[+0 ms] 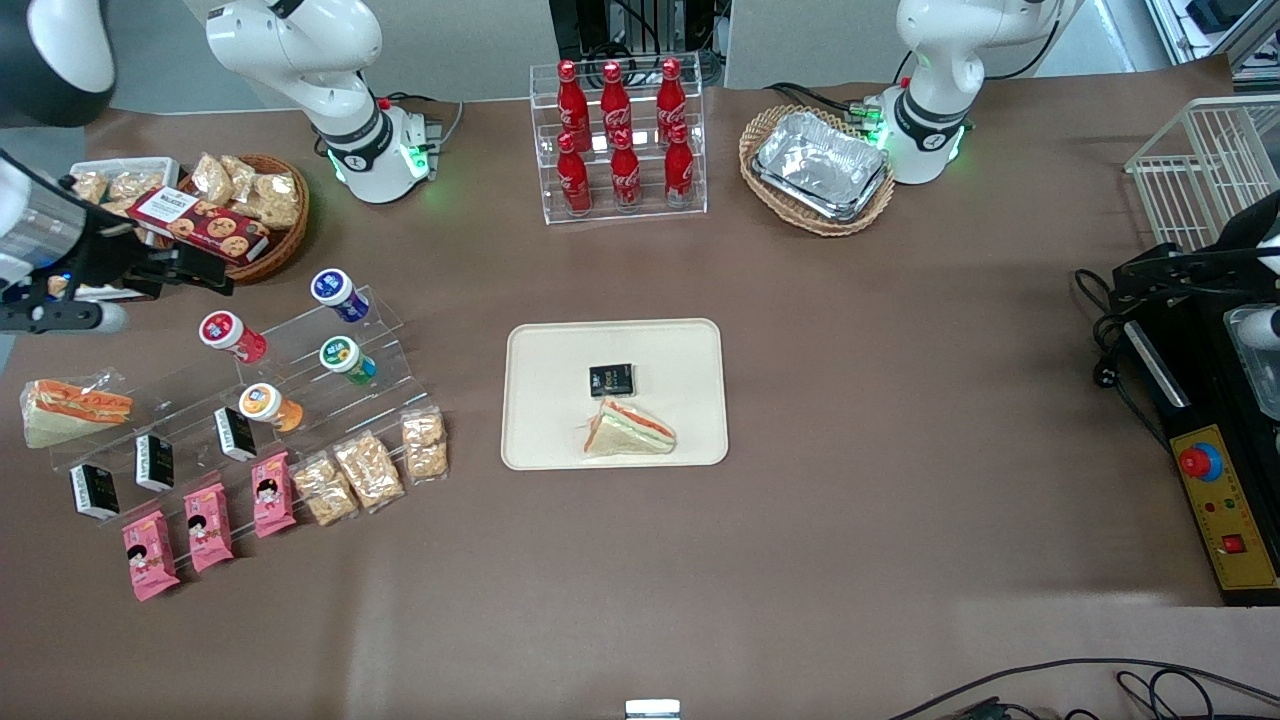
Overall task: Place green gum on tray
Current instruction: 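Move the right gripper over the green-labelled gum bottle on the acrylic rack, then lower the right gripper and close it on the green gum bottle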
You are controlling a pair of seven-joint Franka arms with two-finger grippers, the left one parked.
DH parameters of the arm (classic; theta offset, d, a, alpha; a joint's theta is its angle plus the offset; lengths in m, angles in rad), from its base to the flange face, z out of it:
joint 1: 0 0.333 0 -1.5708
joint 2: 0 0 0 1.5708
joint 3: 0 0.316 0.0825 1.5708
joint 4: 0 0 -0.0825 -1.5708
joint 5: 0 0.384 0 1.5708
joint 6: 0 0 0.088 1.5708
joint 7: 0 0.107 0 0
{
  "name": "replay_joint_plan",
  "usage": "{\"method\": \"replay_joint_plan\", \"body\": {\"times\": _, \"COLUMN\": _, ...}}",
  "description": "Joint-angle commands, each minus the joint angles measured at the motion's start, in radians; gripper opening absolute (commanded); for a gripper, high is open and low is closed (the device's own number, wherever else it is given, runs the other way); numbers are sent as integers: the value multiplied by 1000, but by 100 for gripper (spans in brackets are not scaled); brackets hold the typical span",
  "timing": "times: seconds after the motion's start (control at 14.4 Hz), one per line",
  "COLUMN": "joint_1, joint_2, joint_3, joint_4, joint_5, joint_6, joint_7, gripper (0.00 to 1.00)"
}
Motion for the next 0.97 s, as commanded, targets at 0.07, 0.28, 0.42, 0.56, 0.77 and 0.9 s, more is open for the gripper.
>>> {"method": "replay_joint_plan", "body": {"times": 0.07, "joint_1": 66, "joint_2": -122, "joint_3": 0, "joint_4": -321, "joint_5": 0, "joint_6": 273, "joint_7": 101, "gripper": 100}}
{"method": "replay_joint_plan", "body": {"times": 0.28, "joint_1": 120, "joint_2": -115, "joint_3": 0, "joint_4": -422, "joint_5": -2, "joint_6": 408, "joint_7": 174, "gripper": 100}}
{"method": "replay_joint_plan", "body": {"times": 0.42, "joint_1": 123, "joint_2": -102, "joint_3": 0, "joint_4": -491, "joint_5": -2, "joint_6": 507, "joint_7": 176, "gripper": 100}}
{"method": "replay_joint_plan", "body": {"times": 0.56, "joint_1": 123, "joint_2": -70, "joint_3": 0, "joint_4": -539, "joint_5": -5, "joint_6": 595, "joint_7": 174, "gripper": 100}}
{"method": "replay_joint_plan", "body": {"times": 0.77, "joint_1": 125, "joint_2": -16, "joint_3": 0, "joint_4": -579, "joint_5": -11, "joint_6": 695, "joint_7": 173, "gripper": 100}}
{"method": "replay_joint_plan", "body": {"times": 0.9, "joint_1": 123, "joint_2": 24, "joint_3": 0, "joint_4": -585, "joint_5": -14, "joint_6": 742, "joint_7": 171, "gripper": 100}}
